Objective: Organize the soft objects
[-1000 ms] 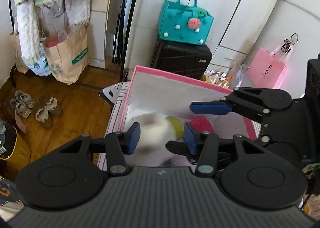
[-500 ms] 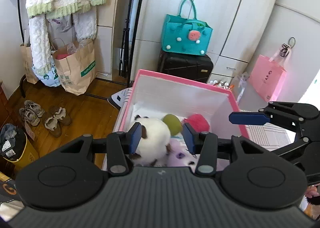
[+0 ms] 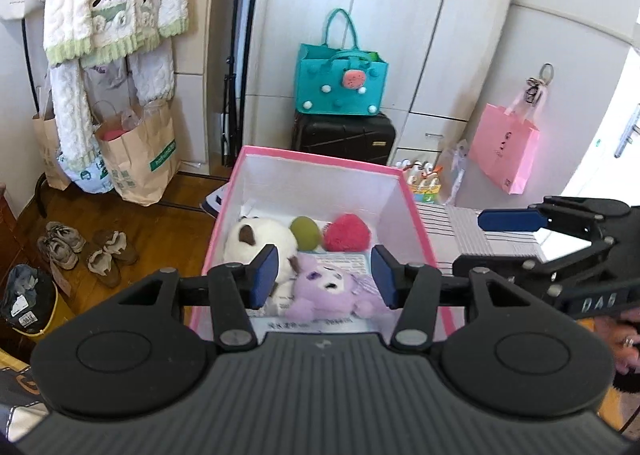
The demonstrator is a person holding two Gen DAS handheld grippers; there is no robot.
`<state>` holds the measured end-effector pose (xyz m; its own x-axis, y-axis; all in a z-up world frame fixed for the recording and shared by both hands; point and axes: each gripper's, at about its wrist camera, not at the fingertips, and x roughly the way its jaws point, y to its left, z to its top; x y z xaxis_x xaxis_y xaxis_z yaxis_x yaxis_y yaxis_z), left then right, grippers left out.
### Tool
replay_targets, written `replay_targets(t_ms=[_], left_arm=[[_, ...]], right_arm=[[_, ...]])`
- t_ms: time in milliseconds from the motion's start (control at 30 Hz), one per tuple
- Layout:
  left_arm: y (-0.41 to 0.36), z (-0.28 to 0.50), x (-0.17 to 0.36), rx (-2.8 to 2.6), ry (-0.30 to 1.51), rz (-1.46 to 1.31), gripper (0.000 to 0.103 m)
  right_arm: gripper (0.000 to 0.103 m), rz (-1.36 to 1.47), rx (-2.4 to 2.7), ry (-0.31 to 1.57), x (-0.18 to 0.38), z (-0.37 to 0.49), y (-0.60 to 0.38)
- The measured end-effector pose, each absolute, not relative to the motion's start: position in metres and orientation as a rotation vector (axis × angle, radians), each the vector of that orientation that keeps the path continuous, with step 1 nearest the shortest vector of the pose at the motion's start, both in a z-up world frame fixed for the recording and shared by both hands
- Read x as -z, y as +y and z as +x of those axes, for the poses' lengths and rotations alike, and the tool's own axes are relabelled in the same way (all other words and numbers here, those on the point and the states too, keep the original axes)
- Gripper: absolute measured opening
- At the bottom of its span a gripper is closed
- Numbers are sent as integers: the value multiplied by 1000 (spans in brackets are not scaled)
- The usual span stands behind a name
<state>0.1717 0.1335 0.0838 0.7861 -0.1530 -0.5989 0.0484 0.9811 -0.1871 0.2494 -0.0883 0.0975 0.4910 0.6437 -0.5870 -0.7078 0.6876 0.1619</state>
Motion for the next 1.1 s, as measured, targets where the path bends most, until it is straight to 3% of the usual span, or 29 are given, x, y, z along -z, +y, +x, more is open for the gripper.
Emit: replay_targets(t_ms=[233, 367, 533, 867, 1000, 1100], left_arm=[[111, 138, -93, 157, 610, -117, 57], [102, 124, -97, 178, 606, -104, 61], [95, 106, -99, 197, 608, -118, 64], [77, 64, -94, 183, 527, -57, 79], [71, 52, -84, 193, 500, -74, 92], [64, 45, -76, 184, 486, -74, 97]], right_arm=[[84, -74, -750, 675, -107, 221, -119], [100, -86, -678, 681, -109, 205, -131], [100, -125, -545, 677, -112, 185, -140], [100, -84, -499, 602, -120, 140, -175], [100, -75, -428, 565, -114, 118, -184], [100, -99, -406, 557, -111, 106, -183]])
